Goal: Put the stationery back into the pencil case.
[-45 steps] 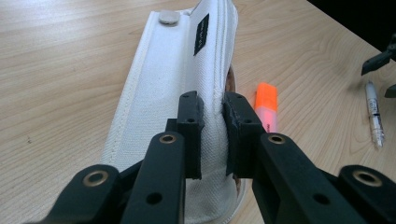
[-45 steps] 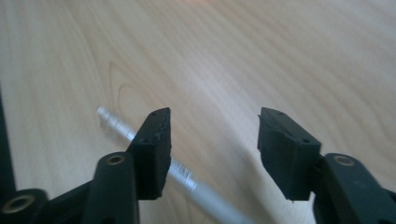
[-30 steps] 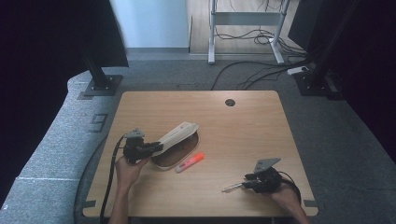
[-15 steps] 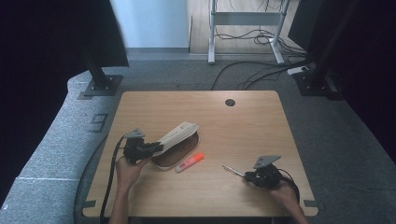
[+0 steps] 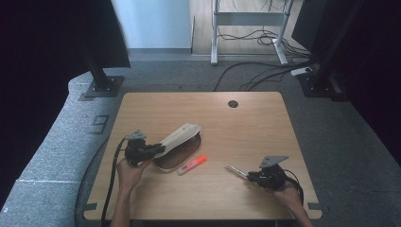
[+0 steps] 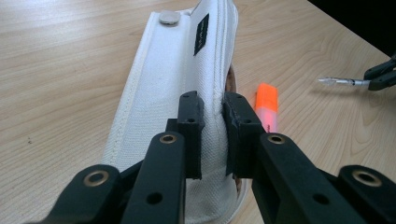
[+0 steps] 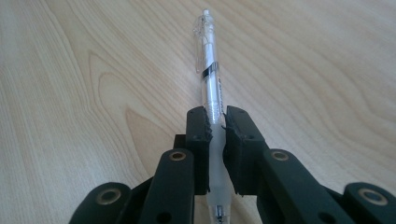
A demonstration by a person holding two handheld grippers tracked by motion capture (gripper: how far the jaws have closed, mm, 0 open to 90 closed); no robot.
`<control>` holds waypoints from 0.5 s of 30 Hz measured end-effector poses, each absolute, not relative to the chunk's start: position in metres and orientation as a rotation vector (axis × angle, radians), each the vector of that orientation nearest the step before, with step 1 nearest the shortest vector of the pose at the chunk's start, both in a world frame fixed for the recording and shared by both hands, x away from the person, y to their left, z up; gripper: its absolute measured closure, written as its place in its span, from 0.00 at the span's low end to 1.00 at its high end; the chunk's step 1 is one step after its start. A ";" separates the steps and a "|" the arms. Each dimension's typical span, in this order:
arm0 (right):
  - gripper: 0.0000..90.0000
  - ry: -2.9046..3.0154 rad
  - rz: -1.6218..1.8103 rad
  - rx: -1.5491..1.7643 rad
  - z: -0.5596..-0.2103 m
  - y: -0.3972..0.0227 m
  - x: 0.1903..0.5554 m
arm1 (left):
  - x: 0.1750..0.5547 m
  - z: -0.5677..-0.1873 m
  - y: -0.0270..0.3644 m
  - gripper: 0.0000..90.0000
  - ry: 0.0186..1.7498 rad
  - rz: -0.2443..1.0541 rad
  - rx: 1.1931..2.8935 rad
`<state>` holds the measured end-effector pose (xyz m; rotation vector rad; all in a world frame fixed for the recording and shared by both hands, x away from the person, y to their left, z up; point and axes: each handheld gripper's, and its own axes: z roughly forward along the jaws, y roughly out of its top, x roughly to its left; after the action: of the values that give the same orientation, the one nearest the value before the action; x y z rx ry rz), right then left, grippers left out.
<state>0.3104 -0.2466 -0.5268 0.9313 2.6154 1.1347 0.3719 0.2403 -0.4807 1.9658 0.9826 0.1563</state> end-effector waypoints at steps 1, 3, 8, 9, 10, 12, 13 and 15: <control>0.88 2.611 1.144 0.932 -0.525 -0.246 0.311 | 0.372 -0.481 0.240 0.87 0.983 0.157 1.966; 0.88 2.605 1.147 0.924 -0.521 -0.245 0.312 | 0.372 -0.481 0.240 0.87 0.982 0.157 1.966; 0.88 2.596 1.152 0.909 -0.514 -0.241 0.316 | 0.372 -0.480 0.240 0.87 0.982 0.160 1.965; 0.88 2.593 1.154 0.904 -0.512 -0.239 0.318 | 0.372 -0.480 0.240 0.87 0.981 0.161 1.965; 0.88 2.596 1.156 0.898 -0.511 -0.238 0.319 | 0.372 -0.480 0.240 0.87 0.981 0.162 1.965; 0.88 2.595 1.157 0.892 -0.508 -0.234 0.323 | 0.371 -0.480 0.240 0.87 0.980 0.167 1.965; 0.88 2.597 1.158 0.885 -0.507 -0.232 0.325 | 0.371 -0.480 0.240 0.87 0.980 0.165 1.964; 0.88 2.600 1.161 0.877 -0.504 -0.229 0.328 | 0.371 -0.480 0.240 0.87 0.980 0.165 1.963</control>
<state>0.3283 -0.2288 -0.5042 0.8771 2.5998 1.1606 0.3714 0.2399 -0.4802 1.9632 0.9801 0.1646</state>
